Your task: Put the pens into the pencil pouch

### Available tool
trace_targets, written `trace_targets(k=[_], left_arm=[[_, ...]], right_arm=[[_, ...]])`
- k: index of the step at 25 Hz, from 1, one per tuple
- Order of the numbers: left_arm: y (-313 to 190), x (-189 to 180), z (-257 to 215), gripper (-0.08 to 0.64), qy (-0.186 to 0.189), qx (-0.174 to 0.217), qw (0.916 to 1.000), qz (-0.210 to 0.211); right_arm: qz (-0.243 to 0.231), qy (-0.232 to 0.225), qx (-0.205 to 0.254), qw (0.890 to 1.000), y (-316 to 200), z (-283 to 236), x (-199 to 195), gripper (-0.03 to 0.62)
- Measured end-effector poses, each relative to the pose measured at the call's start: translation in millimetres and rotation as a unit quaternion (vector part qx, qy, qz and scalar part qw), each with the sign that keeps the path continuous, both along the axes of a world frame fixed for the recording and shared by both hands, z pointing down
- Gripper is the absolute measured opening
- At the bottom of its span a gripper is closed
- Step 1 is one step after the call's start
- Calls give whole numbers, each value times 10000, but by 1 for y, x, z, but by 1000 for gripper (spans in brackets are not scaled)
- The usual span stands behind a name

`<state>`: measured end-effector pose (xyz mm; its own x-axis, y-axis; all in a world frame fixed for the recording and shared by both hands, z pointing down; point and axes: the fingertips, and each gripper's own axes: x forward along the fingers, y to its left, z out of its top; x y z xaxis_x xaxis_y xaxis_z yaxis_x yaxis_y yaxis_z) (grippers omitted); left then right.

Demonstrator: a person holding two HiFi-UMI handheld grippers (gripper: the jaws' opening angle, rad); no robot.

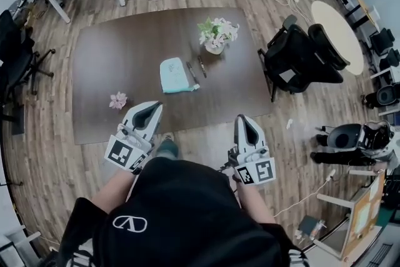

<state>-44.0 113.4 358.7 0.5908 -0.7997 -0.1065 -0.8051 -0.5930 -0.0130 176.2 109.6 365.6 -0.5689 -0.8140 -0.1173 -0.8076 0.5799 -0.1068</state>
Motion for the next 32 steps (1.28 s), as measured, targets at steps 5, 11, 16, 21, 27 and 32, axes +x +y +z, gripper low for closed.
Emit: trace_targets(k=[5,11,16,21,27,32], left_arm=[[-59,-25,-1,3,152,-44,9994,293],[-109,-46,5,3,112,-98,9982,584],[-136,-50,9,3,169,-169,9981,573],[-152,-38,7,3,56,-124,9988,461],[-161,-27,9,3,-34,-172,9994,298],[-168,-21,12,3,-57,-251,9995,205]], right_arm=[[264,109,5,9996,-52,-10,-32,-9],[439,182,30,9989,-101,-16,-63,-9],[420,164,40,9990,-129,-17,-70,-9],[230,155,27,9996,-150,-16,-66,-9],[156,92,-7,9998,-164,-16,-49,-9],[99,76,-110,9999,-168,-9,-40,-9]])
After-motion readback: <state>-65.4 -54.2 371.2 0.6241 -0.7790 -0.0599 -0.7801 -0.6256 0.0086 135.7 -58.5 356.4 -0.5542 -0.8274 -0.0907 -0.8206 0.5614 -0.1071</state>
